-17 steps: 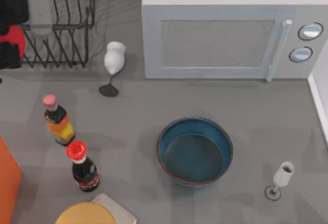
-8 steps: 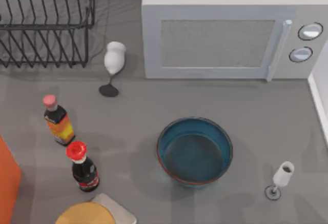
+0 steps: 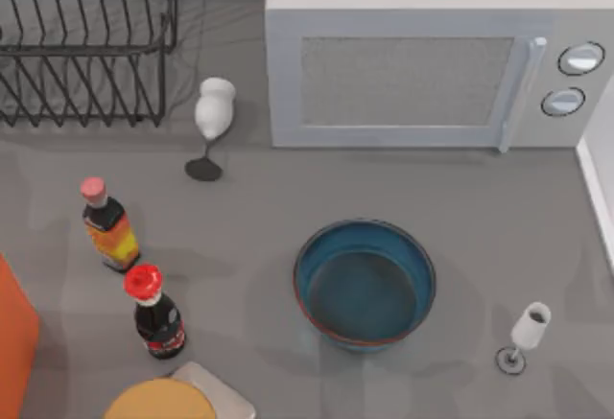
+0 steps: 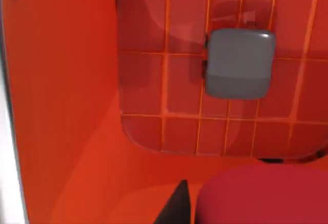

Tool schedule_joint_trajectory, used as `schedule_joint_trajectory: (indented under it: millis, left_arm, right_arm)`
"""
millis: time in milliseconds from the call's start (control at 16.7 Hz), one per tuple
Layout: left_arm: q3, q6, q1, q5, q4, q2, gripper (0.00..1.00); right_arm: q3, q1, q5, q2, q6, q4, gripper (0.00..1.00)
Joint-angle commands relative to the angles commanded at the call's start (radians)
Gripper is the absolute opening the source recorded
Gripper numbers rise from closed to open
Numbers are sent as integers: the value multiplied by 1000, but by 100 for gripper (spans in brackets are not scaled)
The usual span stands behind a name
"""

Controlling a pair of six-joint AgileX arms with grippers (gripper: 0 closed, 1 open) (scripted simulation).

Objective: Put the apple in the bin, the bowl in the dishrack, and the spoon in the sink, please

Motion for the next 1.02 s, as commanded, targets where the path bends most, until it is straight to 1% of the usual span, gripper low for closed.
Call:
schedule_joint_trajectory:
  millis: [180,540,660,900,1020]
  left_arm:
    - [-24,30,12,8,-19,-7,0]
    - [-38,30,6,5,-1,-2,0]
    - [-92,30,9,5,52,2,0]
    - [-241,30,17,6,222,10,0]
    - [-279,36,20,7,261,16,0]
  right_arm:
    - [0,0,0,0,0,0,100]
    - [0,0,0,0,0,0,100]
    - [0,0,0,0,0,0,100]
    - [0,0,0,0,0,0,100]
    - [0,0,0,0,0,0,100]
